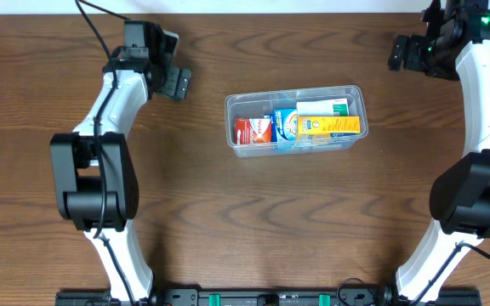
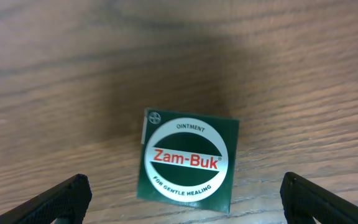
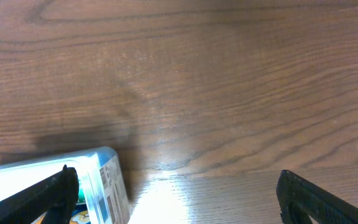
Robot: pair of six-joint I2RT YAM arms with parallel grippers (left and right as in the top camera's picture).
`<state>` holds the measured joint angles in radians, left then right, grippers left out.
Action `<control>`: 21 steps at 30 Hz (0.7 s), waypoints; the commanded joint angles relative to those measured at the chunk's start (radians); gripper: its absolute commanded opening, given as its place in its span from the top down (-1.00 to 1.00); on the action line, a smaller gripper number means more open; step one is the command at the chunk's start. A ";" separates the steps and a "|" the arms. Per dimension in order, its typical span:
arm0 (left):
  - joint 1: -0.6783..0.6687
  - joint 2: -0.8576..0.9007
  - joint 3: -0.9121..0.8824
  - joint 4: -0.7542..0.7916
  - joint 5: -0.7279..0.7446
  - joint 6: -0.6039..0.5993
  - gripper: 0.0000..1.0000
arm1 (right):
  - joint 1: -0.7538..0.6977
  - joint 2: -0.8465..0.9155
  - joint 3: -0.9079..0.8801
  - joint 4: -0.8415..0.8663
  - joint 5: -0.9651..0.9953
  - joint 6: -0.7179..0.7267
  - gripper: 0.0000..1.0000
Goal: Pack container
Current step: 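Withdraw the left gripper to the green Zam-Buk box, then grasp the green Zam-Buk box with the left gripper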
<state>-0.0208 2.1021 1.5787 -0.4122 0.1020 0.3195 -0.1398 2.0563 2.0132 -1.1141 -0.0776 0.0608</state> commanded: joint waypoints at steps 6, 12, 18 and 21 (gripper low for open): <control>0.000 0.054 0.007 0.008 0.006 0.020 -0.96 | 0.003 -0.001 0.014 -0.001 -0.001 0.013 -0.99; 0.000 0.097 0.007 0.014 0.007 0.020 -0.96 | 0.003 -0.001 0.014 -0.001 -0.001 0.013 -0.99; 0.000 0.109 0.007 0.030 0.007 0.020 -0.96 | 0.003 -0.001 0.014 -0.001 -0.001 0.013 -0.99; 0.000 0.109 0.007 0.034 0.007 0.020 -0.96 | 0.003 -0.001 0.014 -0.001 -0.001 0.013 -0.98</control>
<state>-0.0208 2.2055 1.5787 -0.3840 0.1020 0.3225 -0.1398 2.0563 2.0132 -1.1141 -0.0776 0.0608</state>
